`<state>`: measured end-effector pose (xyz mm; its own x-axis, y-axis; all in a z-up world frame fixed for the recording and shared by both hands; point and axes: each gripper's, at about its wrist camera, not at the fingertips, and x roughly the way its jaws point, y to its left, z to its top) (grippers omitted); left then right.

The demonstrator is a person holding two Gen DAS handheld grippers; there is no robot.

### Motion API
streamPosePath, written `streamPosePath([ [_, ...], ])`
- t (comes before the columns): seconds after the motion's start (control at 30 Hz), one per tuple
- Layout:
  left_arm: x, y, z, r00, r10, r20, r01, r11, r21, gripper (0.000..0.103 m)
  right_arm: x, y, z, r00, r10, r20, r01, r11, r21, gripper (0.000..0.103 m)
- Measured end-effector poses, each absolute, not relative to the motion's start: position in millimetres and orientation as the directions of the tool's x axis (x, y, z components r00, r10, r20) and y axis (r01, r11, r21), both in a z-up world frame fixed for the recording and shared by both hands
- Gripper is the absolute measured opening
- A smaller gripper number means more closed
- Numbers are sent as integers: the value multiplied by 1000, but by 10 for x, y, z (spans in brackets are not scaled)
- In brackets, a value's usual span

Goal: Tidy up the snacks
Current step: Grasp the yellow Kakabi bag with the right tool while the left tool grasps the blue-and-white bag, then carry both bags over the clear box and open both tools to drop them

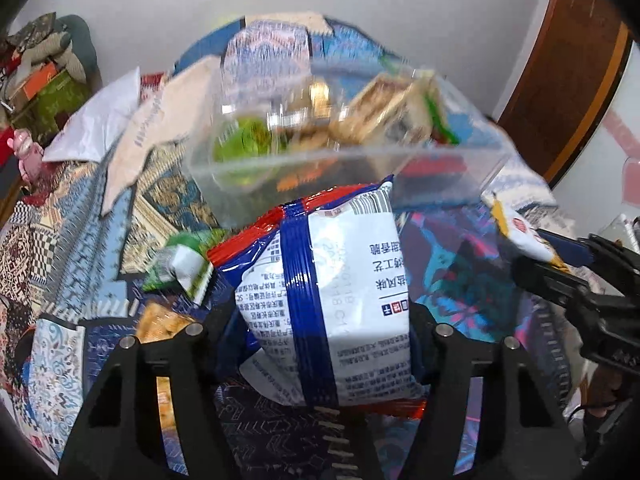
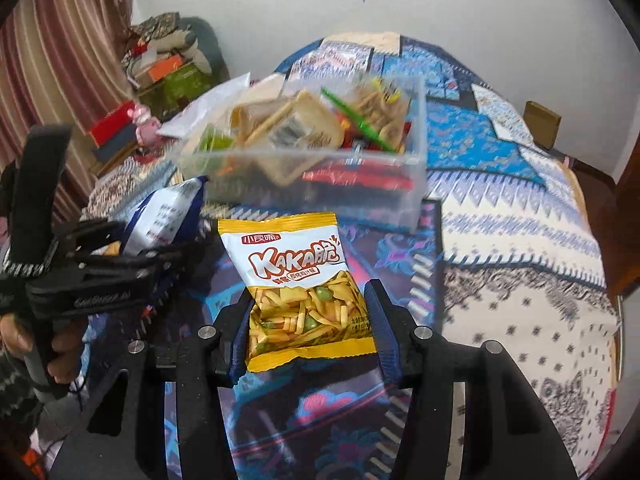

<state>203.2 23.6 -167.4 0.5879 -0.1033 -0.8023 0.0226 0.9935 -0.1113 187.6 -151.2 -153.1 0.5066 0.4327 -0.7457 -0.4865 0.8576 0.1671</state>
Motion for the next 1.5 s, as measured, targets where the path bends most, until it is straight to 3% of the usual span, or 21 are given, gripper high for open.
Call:
streamPosePath([
  [0.3,2096,318,-1123,701,-87,-708,30,995,-92,64,2081,-1479,-1154,578,466,-669,-477,859,186,48],
  [0.67,2623,585,-889,748,-60,-661,-21,993,-114,64,2562,-1181,-837,625,490,-608,-473,857,205,48],
  [1.13,3383,829,-1286,679,-56,-732,-62,989,-133,65,3165,-759,-1035,576,448,-684,-467,867,176,49],
  [1.3,3405,798,-1367,656,-93,-749,-25,989,-145,67,3147,-750,-1090,538,465,-703,-494,850,185,60],
  [1.5,3231,790,-1212,683,-114,-721,-4,987,-160,73,2966,-819,-1017,554,465,-690,-505,847,165,61],
])
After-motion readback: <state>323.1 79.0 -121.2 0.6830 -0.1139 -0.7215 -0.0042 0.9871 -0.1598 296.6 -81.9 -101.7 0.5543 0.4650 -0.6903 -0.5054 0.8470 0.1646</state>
